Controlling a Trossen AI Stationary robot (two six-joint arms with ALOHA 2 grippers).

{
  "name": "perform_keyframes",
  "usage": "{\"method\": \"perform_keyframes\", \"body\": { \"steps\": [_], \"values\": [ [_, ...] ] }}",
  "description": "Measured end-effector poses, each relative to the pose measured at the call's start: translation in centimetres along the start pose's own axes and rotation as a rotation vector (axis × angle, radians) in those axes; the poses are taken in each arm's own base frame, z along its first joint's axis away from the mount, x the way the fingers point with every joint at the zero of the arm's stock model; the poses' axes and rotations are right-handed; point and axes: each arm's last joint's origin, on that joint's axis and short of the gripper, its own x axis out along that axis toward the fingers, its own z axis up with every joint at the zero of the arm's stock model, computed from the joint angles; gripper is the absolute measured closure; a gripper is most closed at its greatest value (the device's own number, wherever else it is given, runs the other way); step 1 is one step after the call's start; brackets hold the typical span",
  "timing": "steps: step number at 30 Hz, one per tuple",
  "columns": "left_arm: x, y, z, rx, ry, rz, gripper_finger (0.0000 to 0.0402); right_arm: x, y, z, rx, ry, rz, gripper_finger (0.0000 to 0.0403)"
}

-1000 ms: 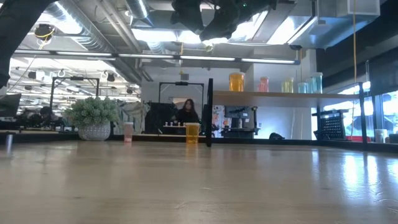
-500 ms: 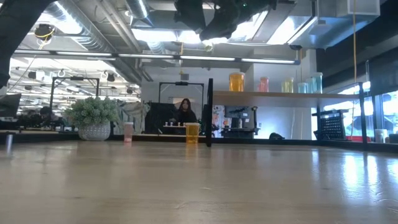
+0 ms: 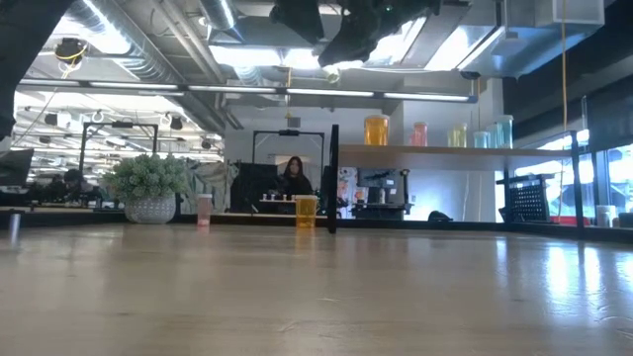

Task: Pick and place medicine bottles onto shelf by color
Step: Put the yellow pill bottle on the shelf aligned with the yellow pill bottles

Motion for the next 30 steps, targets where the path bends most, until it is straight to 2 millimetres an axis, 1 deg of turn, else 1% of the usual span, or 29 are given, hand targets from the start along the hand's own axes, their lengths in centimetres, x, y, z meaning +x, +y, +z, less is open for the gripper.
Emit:
{"method": "perform_keyframes", "body": {
  "steps": [3, 5, 7, 12, 16, 20, 24, 27, 30],
  "values": [
    [-0.4, 0.3, 0.0, -0.001, -0.006, 0.049, 0.0239, -0.2, -0.1, 0.0, 0.001, 0.007, -0.018, 0.0297],
    [-0.8, 0.6, 0.0, -0.003, -0.007, 0.083, 0.0239, -0.8, -0.1, 0.2, 0.002, 0.001, -0.024, 0.0297],
    [-1.2, 1.1, -0.1, -0.012, -0.008, 0.105, 0.0239, -2.1, -0.2, 0.4, 0.003, -0.004, -0.030, 0.0297],
    [-1.3, 1.2, -0.1, -0.006, -0.014, 0.110, 0.0239, -6.5, -0.3, 1.1, 0.052, -0.033, -0.070, 0.0297],
    [-1.3, 1.3, -0.1, 0.003, -0.012, 0.114, 0.0239, -9.6, -0.1, 1.1, 0.085, -0.007, -0.133, 0.0297],
    [-1.3, 1.2, -0.1, 0.010, -0.012, 0.113, 0.0239, -11.9, 0.5, 0.4, 0.148, 0.028, -0.150, 0.0297],
    [-1.3, 1.2, -0.1, 0.011, -0.012, 0.111, 0.0239, -14.4, 1.2, -0.6, 0.213, -0.002, -0.199, 0.0297],
    [-1.3, 1.2, -0.1, 0.025, -0.013, 0.100, 0.0239, -16.0, 1.9, -2.1, 0.276, -0.010, -0.302, 0.0297],
    [-1.2, 1.1, 0.0, 0.024, -0.030, 0.036, 0.0239, -17.1, 2.6, -3.9, 0.354, -0.056, -0.387, 0.0297]
  ]
}}
